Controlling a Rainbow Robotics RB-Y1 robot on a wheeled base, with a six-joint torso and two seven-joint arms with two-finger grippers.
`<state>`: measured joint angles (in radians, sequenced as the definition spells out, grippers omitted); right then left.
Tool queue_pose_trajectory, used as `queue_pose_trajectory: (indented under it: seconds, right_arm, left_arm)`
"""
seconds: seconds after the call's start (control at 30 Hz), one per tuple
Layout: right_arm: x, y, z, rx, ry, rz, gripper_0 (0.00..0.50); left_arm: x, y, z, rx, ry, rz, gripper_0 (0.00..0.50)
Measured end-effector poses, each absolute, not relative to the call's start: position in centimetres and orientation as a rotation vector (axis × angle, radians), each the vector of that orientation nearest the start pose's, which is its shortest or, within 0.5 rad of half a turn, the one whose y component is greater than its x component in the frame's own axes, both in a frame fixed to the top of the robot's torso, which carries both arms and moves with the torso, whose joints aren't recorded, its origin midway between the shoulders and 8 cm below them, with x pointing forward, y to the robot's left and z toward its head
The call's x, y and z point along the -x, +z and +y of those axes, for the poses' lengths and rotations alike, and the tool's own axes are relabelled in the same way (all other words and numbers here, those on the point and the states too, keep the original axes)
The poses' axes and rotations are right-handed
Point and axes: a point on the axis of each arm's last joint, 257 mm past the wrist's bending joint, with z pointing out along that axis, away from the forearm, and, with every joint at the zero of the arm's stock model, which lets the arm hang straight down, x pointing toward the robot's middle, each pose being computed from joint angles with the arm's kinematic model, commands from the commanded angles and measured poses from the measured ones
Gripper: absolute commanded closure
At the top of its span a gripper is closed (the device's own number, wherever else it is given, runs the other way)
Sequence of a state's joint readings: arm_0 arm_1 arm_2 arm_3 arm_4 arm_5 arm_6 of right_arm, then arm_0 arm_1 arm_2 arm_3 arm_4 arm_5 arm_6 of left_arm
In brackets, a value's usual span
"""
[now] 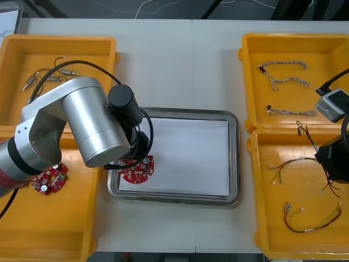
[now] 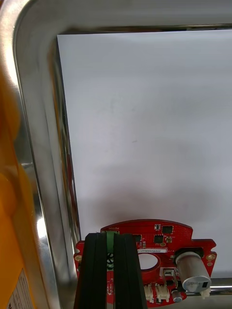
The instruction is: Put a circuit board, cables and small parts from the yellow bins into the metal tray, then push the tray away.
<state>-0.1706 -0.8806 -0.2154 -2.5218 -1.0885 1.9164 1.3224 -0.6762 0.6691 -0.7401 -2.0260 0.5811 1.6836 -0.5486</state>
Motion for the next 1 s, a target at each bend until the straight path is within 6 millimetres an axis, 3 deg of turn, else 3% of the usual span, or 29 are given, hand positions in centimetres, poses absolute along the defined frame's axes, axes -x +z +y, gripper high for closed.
queue_pose_trajectory:
  seconds: [0.97, 1.0]
  right_arm:
    - [-32.8, -13.3, -27.3, 0.651, -0.011, 2.553, 0.5]
    - [-32.8, -13.3, -27.3, 0.651, -0.011, 2.553, 0.5]
  left_arm:
    - [-42.9, -27.0, 13.4, -0.054, 0.055, 2.695, 0.5]
    - [-42.9, -27.0, 13.3, -0.056, 0.055, 2.695, 0.437]
